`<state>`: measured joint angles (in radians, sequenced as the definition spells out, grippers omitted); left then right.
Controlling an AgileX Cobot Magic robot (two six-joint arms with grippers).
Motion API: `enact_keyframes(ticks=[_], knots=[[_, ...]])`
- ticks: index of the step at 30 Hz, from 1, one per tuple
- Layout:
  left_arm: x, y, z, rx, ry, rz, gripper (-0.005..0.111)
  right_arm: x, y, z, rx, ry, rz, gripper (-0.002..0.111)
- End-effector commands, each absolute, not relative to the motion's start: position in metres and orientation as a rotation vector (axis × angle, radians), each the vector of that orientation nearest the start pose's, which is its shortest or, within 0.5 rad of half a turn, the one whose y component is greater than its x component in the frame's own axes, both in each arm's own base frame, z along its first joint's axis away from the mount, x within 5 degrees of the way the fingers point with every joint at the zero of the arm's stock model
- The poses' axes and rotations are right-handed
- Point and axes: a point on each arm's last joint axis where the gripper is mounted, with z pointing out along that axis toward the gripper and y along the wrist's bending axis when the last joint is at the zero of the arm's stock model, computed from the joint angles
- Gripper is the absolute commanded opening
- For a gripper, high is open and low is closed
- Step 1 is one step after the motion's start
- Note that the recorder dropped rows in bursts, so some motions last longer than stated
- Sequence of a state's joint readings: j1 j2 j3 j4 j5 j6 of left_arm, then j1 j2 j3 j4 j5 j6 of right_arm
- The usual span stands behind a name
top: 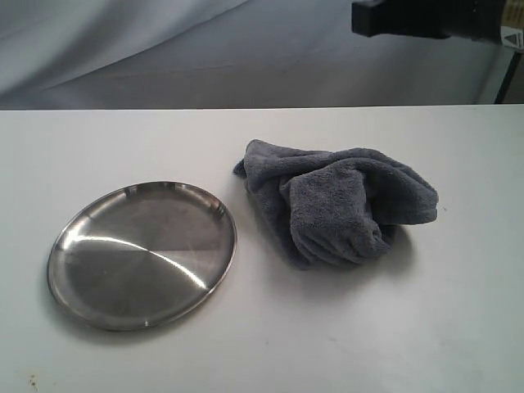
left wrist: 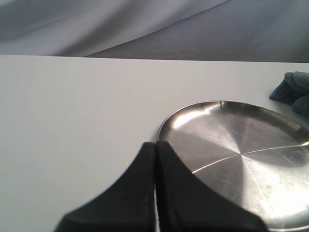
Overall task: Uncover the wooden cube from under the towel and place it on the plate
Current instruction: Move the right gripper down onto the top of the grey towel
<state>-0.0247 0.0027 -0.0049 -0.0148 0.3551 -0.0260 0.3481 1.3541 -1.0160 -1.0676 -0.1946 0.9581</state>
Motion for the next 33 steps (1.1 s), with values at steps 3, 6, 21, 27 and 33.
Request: enact_keyframes(ticks=[3, 6, 21, 27, 33], knots=[[0.053, -0.002, 0.182, -0.01, 1.829, -0.049, 0.0, 0.284, 0.122, 0.327, -0.693, 1.837, 0.004, 0.0], [0.053, -0.002, 0.182, -0.01, 1.829, -0.049, 0.0, 0.278, 0.129, 0.329, -0.791, 1.966, 0.001, 0.0], [0.053, -0.002, 0.182, -0.01, 1.829, -0.049, 0.0, 0.357, 0.176, 0.313, -1.012, 2.629, 0.083, 0.0], [0.053, -0.002, 0.182, -0.01, 1.829, -0.049, 0.0, 0.37, 0.194, 0.29, -1.08, 2.642, 0.243, 0.0], [0.053, -0.002, 0.182, -0.01, 1.829, -0.049, 0.0, 0.362, 0.216, 0.294, -1.254, 2.492, 0.562, 0.0]])
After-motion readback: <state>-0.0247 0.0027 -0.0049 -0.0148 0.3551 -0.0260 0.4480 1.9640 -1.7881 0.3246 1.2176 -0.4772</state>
